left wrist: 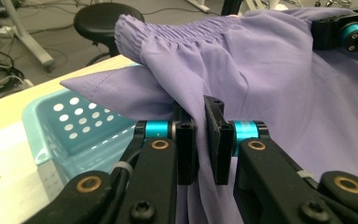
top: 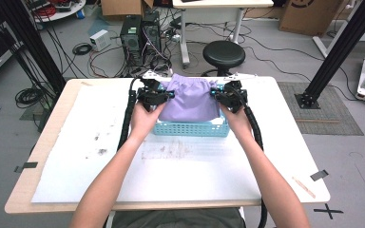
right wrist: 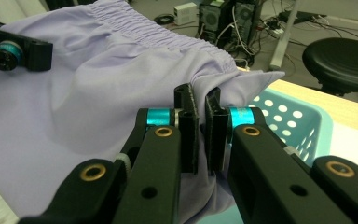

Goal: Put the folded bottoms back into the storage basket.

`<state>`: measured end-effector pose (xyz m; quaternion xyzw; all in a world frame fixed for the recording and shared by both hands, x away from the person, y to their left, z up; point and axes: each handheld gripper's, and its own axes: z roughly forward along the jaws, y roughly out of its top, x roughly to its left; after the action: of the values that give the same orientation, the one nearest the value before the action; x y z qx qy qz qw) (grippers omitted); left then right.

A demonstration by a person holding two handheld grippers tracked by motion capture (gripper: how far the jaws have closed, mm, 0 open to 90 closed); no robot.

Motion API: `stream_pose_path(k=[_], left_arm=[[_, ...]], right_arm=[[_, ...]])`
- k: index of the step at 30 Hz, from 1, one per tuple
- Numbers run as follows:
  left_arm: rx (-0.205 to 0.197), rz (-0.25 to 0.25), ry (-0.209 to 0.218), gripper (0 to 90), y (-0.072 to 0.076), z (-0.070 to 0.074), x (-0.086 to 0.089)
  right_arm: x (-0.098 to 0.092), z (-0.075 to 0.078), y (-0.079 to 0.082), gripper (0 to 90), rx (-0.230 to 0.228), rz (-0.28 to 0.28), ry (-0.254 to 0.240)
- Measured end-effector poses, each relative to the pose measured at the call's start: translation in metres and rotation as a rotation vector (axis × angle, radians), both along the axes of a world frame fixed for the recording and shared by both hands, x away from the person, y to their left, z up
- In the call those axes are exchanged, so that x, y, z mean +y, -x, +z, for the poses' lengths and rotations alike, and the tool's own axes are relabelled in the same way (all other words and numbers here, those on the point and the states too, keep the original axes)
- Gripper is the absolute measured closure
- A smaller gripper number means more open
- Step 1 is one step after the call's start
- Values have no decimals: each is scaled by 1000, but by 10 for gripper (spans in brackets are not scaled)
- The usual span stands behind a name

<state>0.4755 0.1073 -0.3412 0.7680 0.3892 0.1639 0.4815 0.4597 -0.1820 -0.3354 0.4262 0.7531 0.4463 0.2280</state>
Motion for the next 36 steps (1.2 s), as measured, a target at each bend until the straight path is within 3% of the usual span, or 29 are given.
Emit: stream_pose_path(k=[2, 3, 4, 5, 6, 9, 11, 18, 20, 22, 27, 36], left_arm=[[-5, -4, -10, 835, -9, -7, -1], [-18, 6, -26, 822, -12, -10, -3], [-36, 40, -50, 716, -13, -11, -3], [-46, 65, -61, 594, -14, -12, -2], [-49, 69, -53, 534, -14, -12, 0], [-68, 78, -50, 481, -9, -9, 10], [-85, 73, -45, 470, -3, -7, 15], [-136, 56, -25, 421, 29, -3, 37], [-141, 44, -25, 411, 38, -5, 41], [-146, 24, -23, 410, 49, -9, 46], [-164, -8, -1, 401, 76, -17, 52], [-189, -53, 2, 359, 115, -35, 55]], right_arm=[[1, -3, -7, 861, 3, -10, 13], [1, -6, -11, 789, 3, -33, 34], [0, -9, -15, 653, 1, -69, 48], [-3, -12, -18, 619, 10, -90, 50], [-6, -14, -20, 594, 24, -97, 49], [-16, -15, -21, 546, 56, -104, 36], [-22, -11, -15, 528, 40, -101, 35], [-35, -1, 17, 486, -31, -66, 55], [-36, 1, 28, 475, -30, -58, 85], [-39, 1, 41, 481, -64, -46, 62], [-45, -4, 66, 474, -83, -15, 47], [-60, -27, 102, 404, -75, 25, -32]])
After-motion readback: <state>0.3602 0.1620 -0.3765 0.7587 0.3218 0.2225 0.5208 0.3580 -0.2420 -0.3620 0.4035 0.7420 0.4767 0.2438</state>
